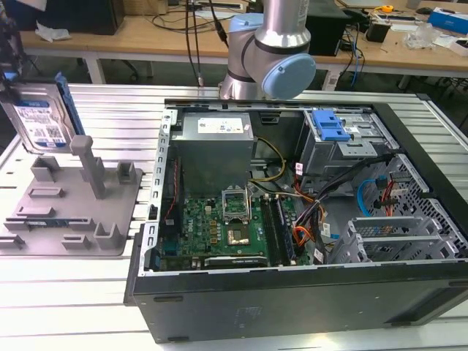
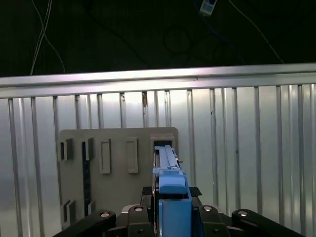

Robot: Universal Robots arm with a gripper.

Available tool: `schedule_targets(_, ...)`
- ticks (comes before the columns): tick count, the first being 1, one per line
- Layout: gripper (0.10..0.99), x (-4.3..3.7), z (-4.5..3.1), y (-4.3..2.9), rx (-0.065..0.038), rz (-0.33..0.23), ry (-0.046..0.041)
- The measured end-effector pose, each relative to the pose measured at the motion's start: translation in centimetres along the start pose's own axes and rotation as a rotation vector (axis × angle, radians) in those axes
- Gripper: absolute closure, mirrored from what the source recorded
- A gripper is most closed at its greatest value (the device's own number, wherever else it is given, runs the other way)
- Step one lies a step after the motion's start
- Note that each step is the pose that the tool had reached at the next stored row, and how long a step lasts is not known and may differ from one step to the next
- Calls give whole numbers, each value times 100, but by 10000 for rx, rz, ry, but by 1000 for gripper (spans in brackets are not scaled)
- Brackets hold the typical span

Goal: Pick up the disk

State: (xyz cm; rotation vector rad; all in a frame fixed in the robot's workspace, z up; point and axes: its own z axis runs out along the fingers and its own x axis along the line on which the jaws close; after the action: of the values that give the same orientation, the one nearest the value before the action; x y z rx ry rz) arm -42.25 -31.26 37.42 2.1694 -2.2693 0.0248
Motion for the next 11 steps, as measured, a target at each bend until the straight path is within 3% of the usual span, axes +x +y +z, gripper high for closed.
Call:
schedule_targets(4,718,5,-365,-4,1,0,-1)
schedule_targets(11,718,9,-741,-8,0,0,-1)
